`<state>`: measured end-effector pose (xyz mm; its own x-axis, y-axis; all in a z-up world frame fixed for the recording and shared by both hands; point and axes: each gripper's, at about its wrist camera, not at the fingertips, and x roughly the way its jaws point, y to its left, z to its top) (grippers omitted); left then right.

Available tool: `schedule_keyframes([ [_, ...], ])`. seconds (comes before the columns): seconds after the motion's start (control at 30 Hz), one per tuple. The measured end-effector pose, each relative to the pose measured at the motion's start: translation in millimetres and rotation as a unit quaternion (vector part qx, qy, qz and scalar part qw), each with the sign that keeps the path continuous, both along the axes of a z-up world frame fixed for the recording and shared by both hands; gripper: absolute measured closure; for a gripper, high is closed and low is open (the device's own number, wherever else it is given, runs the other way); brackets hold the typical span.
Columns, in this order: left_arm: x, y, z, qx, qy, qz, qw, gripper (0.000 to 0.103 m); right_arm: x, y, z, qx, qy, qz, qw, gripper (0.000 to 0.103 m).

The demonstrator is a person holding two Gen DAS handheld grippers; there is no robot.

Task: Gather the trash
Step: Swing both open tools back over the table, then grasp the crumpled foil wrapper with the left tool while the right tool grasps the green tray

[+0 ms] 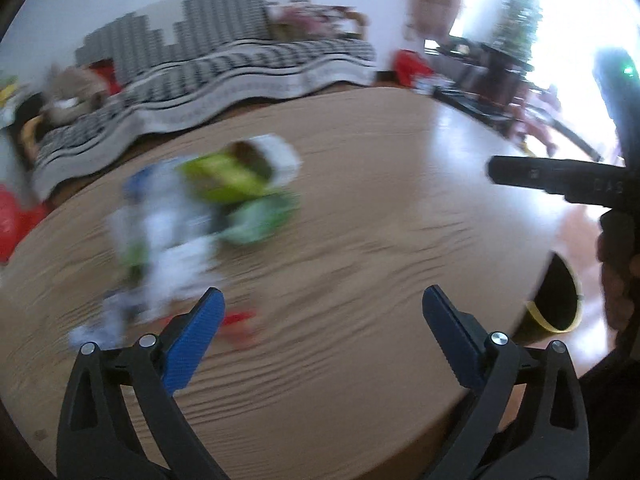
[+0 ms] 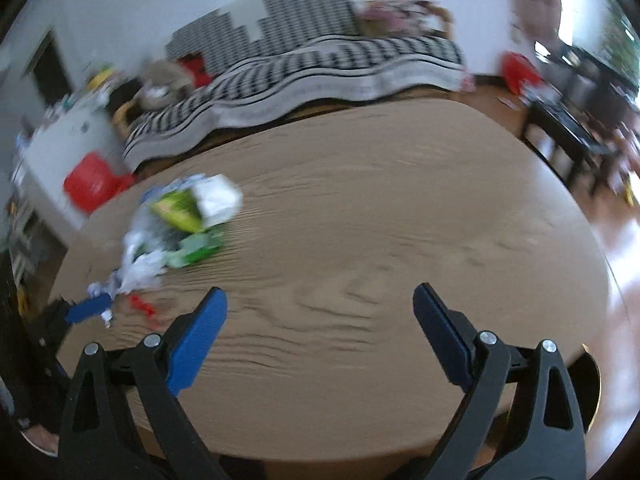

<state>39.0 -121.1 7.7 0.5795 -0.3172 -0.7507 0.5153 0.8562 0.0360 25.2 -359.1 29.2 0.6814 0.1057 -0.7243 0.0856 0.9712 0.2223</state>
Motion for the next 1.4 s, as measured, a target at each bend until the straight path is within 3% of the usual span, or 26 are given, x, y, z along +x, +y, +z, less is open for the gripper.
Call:
schedule_keyframes([
  [0.13,14.8,67.7,-5.1,0.008,0.002,0.057,0.9984,0.007,28.0,50.5,-6.9,-0.003,0.005,0.047,0.999,0.012],
  [0.33,31.6,131.6,-16.0,0.010,0.009,0.125,0.9921,0.007,61.0,102.2,-24.3,-0.019,0.015,0.091,0.996,0.012],
  [0.67,67.7,145.8,-40.7,0.042,0.014,0.117,0.9921,0.007,105.3,135.4,-57.7,-0.037,0.040,0.119,0.991,0.012],
  [1.03,102.4,142.9,-63.1,0.052,0.029,0.117,0.9913,0.008,141.1,143.3,-84.8,-0.060,0.060,0.132,0.988,0.012],
  [1.1,104.2,143.6,-63.5,0.043,0.032,0.118,0.9916,0.012,147.9,145.4,-89.7,-0.063,0.063,0.135,0.987,0.012],
  [1.2,105.8,144.4,-62.0,0.027,0.037,0.116,0.9922,0.032,153.2,149.3,-92.4,-0.071,0.058,0.140,0.986,0.011],
  [1.27,105.3,143.5,-60.5,0.020,0.040,0.114,0.9924,0.053,157.2,151.9,-93.5,-0.079,0.053,0.145,0.985,0.012],
  [1.33,103.6,141.6,-59.4,0.020,0.041,0.114,0.9924,0.063,158.1,153.4,-92.4,-0.083,0.043,0.149,0.984,0.025],
  [1.4,101.3,140.5,-58.1,0.020,0.039,0.116,0.9922,0.066,157.3,153.4,-91.4,-0.082,0.044,0.152,0.984,0.025],
])
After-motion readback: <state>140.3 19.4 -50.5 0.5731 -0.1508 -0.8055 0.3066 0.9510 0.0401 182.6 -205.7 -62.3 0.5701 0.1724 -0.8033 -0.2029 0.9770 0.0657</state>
